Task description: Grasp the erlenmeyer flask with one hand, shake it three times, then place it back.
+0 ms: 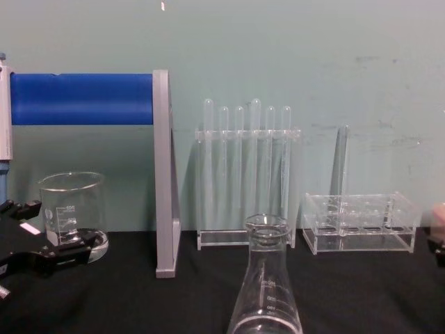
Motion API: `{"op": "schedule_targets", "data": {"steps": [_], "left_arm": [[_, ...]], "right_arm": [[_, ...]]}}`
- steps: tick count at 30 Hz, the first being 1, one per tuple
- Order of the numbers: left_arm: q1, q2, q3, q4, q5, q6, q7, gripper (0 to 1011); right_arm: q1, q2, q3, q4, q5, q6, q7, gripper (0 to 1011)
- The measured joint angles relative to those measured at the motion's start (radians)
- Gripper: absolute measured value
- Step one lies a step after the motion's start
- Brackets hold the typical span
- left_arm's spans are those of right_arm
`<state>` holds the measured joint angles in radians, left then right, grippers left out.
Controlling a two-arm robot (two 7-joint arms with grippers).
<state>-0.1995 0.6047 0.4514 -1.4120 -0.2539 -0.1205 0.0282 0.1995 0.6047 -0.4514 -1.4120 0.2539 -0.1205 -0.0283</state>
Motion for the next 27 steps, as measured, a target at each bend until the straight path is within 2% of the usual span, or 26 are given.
{"op": "schedule_targets", "data": {"steps": [27], "left_arm": [[0.0, 0.0, 0.0, 0.0, 0.0, 0.0, 0.0, 1001]], "right_arm": [[0.0, 0.0, 0.0, 0.0, 0.0, 0.0, 0.0, 1000]]}}
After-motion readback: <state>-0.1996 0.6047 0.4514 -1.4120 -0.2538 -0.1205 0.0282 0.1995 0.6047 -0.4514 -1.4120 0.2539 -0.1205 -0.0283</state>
